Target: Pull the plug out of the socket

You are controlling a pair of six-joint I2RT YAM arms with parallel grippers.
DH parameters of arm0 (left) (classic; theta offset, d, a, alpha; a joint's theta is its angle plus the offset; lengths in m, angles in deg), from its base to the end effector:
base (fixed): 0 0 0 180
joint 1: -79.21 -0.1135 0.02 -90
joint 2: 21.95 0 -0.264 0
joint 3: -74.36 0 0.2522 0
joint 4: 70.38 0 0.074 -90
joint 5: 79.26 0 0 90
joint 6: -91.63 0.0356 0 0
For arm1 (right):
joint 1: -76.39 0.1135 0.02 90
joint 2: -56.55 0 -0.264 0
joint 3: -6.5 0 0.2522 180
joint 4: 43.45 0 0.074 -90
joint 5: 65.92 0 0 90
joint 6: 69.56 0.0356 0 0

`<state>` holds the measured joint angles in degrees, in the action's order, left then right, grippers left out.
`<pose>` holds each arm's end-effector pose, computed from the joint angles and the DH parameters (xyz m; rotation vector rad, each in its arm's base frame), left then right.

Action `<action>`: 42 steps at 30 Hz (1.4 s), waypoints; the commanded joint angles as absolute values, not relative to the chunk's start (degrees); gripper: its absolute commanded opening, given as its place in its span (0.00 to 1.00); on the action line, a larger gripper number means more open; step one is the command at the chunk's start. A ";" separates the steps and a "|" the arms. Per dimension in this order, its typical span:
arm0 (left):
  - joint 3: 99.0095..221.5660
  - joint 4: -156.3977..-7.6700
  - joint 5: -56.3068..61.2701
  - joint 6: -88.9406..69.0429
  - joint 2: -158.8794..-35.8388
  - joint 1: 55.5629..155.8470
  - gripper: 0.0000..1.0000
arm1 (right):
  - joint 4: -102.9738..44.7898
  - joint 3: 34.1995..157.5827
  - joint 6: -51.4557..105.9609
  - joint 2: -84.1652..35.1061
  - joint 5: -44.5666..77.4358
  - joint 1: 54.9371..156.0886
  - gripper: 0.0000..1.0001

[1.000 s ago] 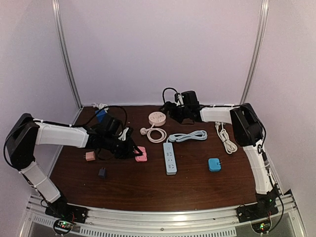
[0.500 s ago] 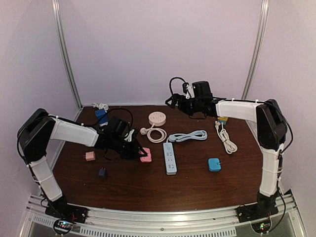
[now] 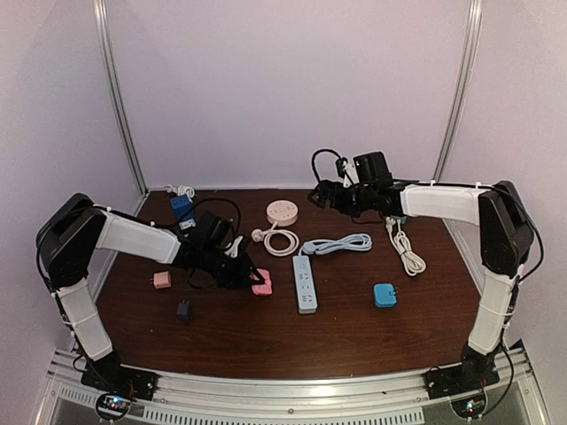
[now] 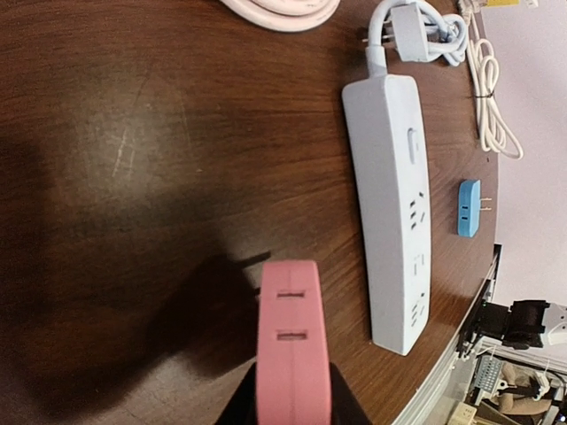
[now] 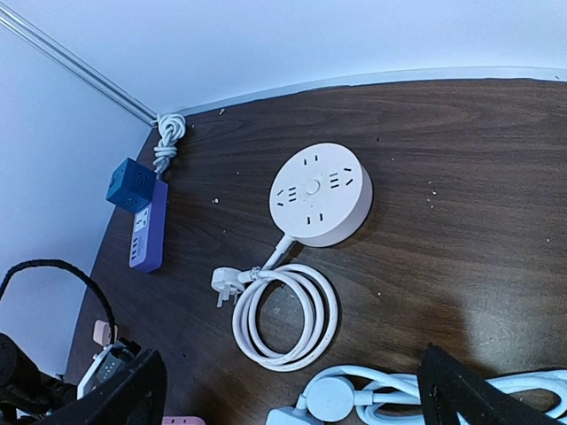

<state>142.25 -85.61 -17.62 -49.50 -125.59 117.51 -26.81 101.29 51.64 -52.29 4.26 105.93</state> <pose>0.2667 -0.2322 0.1409 -0.0627 2.7639 -1.1808 0.3789 0.2286 0.2473 -0.1889 2.2259 0.9749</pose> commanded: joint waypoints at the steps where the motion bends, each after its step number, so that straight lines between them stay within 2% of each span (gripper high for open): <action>1: 143.76 -86.80 -17.19 -47.81 -126.19 117.35 0.26 | -26.52 98.43 50.29 -48.58 6.19 106.18 1.00; 11: 145.07 -91.68 -13.35 -44.78 -124.89 117.35 0.43 | -25.55 94.73 49.72 -44.50 6.86 106.18 1.00; 23: 151.40 -104.41 -0.26 -39.33 -120.69 117.35 0.69 | -21.22 92.90 45.89 -38.89 11.04 106.53 1.00; 32: 165.69 -123.27 29.65 -38.81 -121.43 115.41 0.73 | -21.64 92.54 44.53 -37.85 12.02 107.14 1.00; 37: 167.87 -125.44 35.44 -39.00 -122.87 108.73 0.73 | -21.87 92.75 44.51 -37.76 11.43 107.64 1.00; 42: 169.21 -122.72 33.48 -36.62 -126.93 102.81 0.73 | -22.27 92.56 44.54 -37.93 10.84 107.93 1.00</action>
